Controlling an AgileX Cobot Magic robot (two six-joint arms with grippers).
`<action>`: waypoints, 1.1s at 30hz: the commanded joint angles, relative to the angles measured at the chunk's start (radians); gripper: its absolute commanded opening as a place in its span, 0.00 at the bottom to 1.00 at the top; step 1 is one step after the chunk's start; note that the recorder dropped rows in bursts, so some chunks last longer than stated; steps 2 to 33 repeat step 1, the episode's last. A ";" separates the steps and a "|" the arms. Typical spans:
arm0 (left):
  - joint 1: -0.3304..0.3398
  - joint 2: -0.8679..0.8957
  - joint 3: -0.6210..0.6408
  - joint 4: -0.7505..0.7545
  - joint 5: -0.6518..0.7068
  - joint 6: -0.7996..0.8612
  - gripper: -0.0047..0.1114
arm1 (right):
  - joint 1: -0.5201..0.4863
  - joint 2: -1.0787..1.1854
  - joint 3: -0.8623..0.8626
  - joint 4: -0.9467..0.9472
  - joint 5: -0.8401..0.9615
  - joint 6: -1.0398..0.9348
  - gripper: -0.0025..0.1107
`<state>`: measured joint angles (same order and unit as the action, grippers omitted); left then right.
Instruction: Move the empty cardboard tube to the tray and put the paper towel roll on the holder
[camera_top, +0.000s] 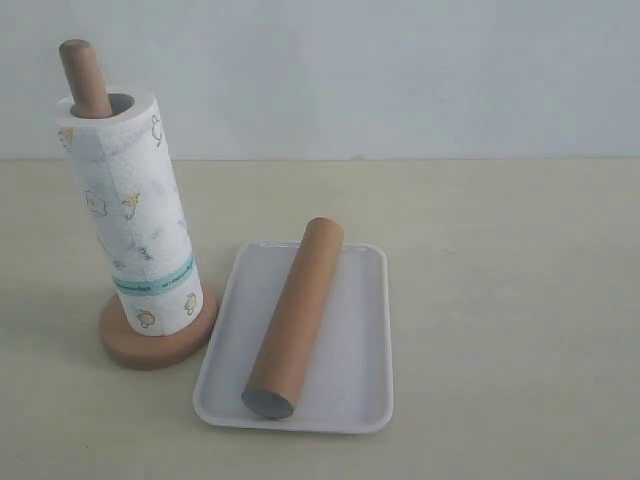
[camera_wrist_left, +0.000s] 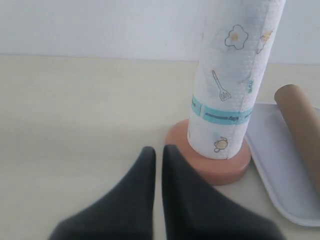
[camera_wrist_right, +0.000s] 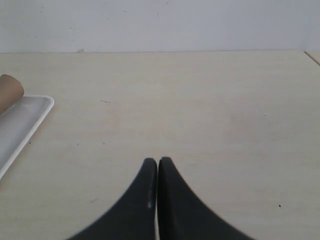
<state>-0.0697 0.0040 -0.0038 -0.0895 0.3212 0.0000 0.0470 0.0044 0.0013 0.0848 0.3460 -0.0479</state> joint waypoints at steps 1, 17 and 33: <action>-0.005 -0.004 0.004 0.001 -0.007 -0.007 0.08 | -0.007 -0.004 -0.001 -0.005 0.001 -0.005 0.02; -0.005 -0.004 0.004 0.001 -0.007 -0.007 0.08 | -0.007 -0.004 -0.001 -0.005 0.001 -0.005 0.02; -0.005 -0.004 0.004 0.001 -0.007 -0.007 0.08 | -0.007 -0.004 -0.001 -0.005 0.001 -0.005 0.02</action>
